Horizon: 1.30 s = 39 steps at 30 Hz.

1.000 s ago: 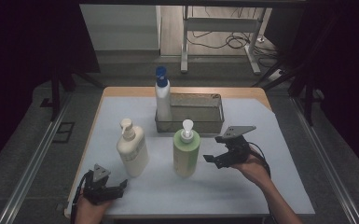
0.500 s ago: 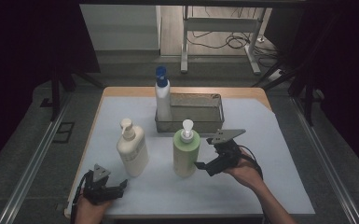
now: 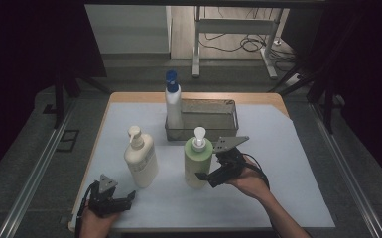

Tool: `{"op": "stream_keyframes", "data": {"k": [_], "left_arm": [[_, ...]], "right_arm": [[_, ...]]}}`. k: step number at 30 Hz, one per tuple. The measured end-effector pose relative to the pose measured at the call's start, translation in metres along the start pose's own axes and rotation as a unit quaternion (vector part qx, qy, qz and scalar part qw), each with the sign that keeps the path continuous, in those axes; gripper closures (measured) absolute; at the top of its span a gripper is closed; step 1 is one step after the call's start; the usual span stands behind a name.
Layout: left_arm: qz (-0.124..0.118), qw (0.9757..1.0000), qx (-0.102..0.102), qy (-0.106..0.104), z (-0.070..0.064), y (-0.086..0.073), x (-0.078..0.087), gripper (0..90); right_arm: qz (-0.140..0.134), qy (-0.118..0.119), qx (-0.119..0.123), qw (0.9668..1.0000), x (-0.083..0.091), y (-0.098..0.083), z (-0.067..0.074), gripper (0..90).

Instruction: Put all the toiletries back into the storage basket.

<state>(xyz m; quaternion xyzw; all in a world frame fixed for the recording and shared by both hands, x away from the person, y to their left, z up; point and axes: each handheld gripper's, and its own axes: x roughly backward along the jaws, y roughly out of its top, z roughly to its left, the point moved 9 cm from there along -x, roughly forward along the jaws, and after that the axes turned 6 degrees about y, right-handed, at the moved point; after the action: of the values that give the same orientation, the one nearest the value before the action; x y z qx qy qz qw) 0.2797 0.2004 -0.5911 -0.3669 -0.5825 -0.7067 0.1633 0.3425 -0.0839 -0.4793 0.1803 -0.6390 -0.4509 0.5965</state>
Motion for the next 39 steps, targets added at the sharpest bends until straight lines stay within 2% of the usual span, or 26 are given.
{"op": "stream_keyframes", "data": {"k": [6, 20, 31, 39], "left_arm": [[0.0, 1.0, 0.0, 0.0, 0.0, 0.0, 0.0, 10.7], [0.0, 1.0, 0.0, 0.0, 0.0, 0.0, 0.0, 10.7], [0.0, 1.0, 0.0, 0.0, 0.0, 0.0, 0.0, 10.7], [0.0, 1.0, 0.0, 0.0, 0.0, 0.0, 0.0, 10.7]], "right_arm": [[-0.005, -0.001, -0.003, 1.0, -0.008, 0.005, -0.002, 2.9], [-0.002, -0.019, 0.02, 0.9996, -0.02, 0.008, -0.004, 11.5], [0.008, -0.026, 0.017, 0.9995, -0.018, 0.008, -0.002, 12.7], [0.014, -0.033, 0.003, 0.9994, -0.016, 0.011, -0.005, 12.9]]}}
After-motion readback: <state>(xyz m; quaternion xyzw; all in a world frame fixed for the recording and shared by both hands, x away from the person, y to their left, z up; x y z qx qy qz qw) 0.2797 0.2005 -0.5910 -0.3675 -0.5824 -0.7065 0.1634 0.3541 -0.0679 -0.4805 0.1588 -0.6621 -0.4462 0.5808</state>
